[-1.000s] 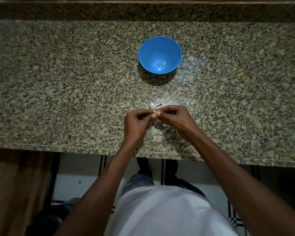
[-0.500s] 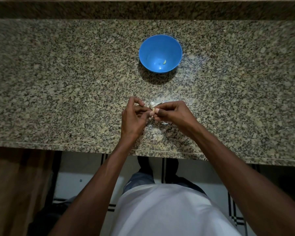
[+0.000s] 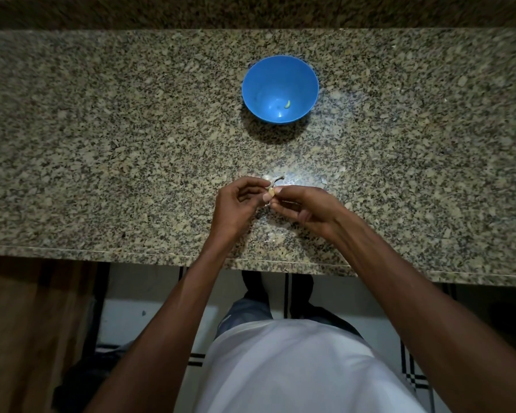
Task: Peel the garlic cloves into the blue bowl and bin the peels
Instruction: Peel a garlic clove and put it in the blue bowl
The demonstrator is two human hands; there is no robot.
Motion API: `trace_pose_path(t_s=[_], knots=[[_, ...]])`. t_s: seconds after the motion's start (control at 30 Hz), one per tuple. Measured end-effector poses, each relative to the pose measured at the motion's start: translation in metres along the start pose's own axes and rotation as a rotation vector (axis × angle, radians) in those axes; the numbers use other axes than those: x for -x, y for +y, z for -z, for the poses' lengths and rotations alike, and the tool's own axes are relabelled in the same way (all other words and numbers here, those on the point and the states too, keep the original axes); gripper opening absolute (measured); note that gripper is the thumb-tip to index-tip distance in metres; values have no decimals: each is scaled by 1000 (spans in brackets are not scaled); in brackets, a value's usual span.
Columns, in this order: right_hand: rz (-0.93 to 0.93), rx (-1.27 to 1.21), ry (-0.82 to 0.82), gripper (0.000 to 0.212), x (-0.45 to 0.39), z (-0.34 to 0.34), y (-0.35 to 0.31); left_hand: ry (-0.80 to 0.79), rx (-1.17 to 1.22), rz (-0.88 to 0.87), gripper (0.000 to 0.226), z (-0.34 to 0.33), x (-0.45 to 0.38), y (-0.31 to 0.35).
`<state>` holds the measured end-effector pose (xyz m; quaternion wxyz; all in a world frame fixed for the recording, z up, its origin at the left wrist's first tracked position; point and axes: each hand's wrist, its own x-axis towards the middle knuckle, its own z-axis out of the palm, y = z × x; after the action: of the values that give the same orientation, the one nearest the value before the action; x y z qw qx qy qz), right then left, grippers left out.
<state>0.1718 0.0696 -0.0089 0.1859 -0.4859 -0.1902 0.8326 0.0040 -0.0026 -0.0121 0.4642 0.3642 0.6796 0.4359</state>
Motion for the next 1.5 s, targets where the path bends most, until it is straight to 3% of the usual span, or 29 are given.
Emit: trace_pose_path(t_s=[0.23, 0.4, 0.53, 0.8, 0.9, 0.97, 1.1, 1.3, 1.5], knots=[[58, 175, 30, 18, -1, 3, 3, -47, 5, -23, 22, 1, 0, -5], [-18, 42, 69, 19, -3, 1, 9, -60, 26, -19, 22, 1, 0, -11], [54, 28, 45, 19, -2, 0, 16, -32, 48, -13, 20, 2, 0, -16], [504, 1048, 262, 21, 3, 7, 19, 12, 139, 4, 20, -6, 4, -17], [629, 1178, 306, 21, 6, 6, 18, 8, 161, 3, 17, -5, 4, -18], [645, 1115, 331, 18, 8, 5, 19, 4, 180, 3, 16, -4, 5, -19], [426, 561, 128, 21, 11, -1, 21, -6, 213, -24, 18, -3, 6, -21], [387, 419, 77, 21, 10, -2, 21, -17, 205, -15, 19, -3, 9, -20], [83, -7, 1, 16, 6, -3, 13, 6, 274, 4, 22, -5, 8, -15]])
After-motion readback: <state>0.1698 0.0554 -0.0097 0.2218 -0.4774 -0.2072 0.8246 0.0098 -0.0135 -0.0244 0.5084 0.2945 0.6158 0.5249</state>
